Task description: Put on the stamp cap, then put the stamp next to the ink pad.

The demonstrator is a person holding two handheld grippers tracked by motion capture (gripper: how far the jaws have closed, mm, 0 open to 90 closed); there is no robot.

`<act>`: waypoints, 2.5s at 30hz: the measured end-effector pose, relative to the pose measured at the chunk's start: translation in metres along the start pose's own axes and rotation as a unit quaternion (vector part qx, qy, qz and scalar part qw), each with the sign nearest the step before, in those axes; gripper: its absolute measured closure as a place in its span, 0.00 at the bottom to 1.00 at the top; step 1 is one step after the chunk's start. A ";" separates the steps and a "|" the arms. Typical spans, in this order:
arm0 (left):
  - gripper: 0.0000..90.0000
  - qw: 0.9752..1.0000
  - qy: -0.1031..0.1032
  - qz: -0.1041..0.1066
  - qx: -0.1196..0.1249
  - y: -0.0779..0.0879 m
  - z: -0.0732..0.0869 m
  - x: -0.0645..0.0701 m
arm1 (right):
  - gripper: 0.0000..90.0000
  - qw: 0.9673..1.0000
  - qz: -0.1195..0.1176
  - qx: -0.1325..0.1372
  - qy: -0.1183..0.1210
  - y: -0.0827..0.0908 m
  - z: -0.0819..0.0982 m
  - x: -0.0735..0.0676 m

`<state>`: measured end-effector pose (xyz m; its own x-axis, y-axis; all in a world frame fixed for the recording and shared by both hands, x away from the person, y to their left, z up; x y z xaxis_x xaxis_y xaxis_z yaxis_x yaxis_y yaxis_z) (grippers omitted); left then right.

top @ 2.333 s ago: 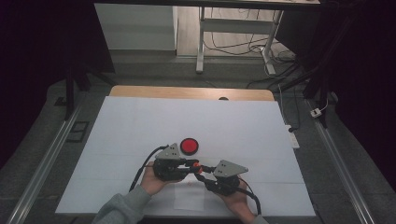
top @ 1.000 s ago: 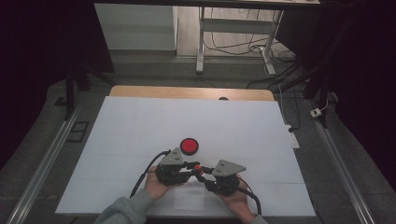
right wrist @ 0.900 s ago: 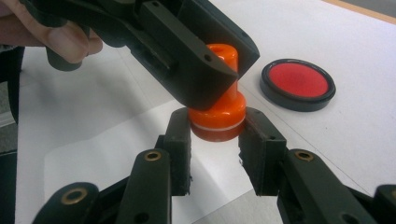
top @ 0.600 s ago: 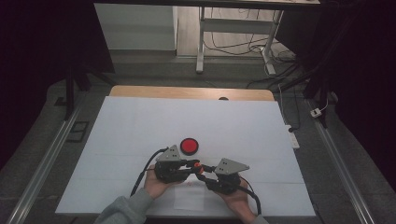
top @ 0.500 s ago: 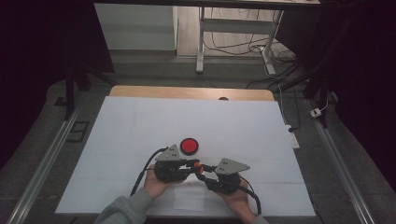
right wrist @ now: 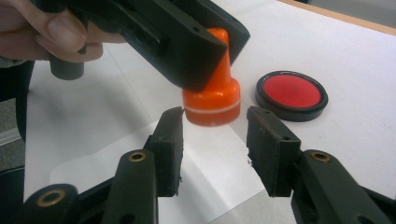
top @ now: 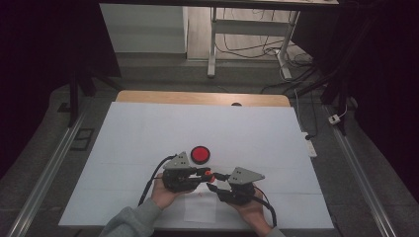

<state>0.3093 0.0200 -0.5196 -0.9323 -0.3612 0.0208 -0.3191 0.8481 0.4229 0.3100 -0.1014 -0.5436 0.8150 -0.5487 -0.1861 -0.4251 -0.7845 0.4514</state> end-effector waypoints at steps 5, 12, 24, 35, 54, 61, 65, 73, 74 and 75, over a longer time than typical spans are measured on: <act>0.80 1.000 -0.001 -0.006 0.000 0.003 0.000 -0.003 | 0.57 1.000 0.008 -0.001 0.003 0.004 0.001 0.005; 0.80 1.000 -0.003 -0.014 -0.004 0.007 -0.001 -0.006 | 0.54 0.999 0.034 0.002 0.001 0.017 0.004 0.022; 0.80 1.000 0.012 -0.010 -0.007 0.018 -0.002 -0.015 | 0.53 0.997 0.072 0.016 -0.017 0.050 0.008 0.052; 0.80 0.999 0.014 -0.025 -0.013 0.029 -0.003 -0.024 | 0.53 0.995 0.101 0.012 -0.020 0.075 0.017 0.072; 0.80 0.997 0.017 -0.070 -0.031 0.044 0.004 -0.047 | 0.53 0.991 0.128 0.012 -0.033 0.095 0.025 0.091; 0.80 0.996 0.020 -0.084 -0.033 0.048 0.006 -0.054 | 0.53 0.991 0.129 0.011 -0.035 0.096 0.026 0.093; 0.80 0.995 0.023 -0.090 -0.035 0.051 0.008 -0.058 | 0.53 0.991 0.130 0.013 -0.037 0.096 0.026 0.094; 0.80 0.992 0.030 -0.110 -0.048 0.053 0.016 -0.071 | 0.53 0.990 0.134 0.009 -0.037 0.096 0.027 0.095; 0.80 0.991 0.031 -0.115 -0.053 0.052 0.018 -0.073 | 0.53 0.990 0.134 0.009 -0.038 0.096 0.027 0.095; 0.80 0.990 0.031 -0.121 -0.059 0.052 0.020 -0.076 | 0.53 0.990 0.134 0.009 -0.038 0.096 0.027 0.096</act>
<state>0.3605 0.0991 -0.5179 -0.8174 -0.5746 -0.0402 -0.5065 0.6837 0.5254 0.3366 -0.2366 -0.5419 0.6407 -0.7572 -0.1266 -0.6294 -0.6125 0.4782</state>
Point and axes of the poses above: each handheld gripper's, and its own axes: y roughly backward along the jaws, z roughly out of its underside, x roughly to its right, the point moved 7 cm from there along -y, roughly forward along the jaws, and after that the axes turned 12 degrees about -y, right-handed, at the moved point
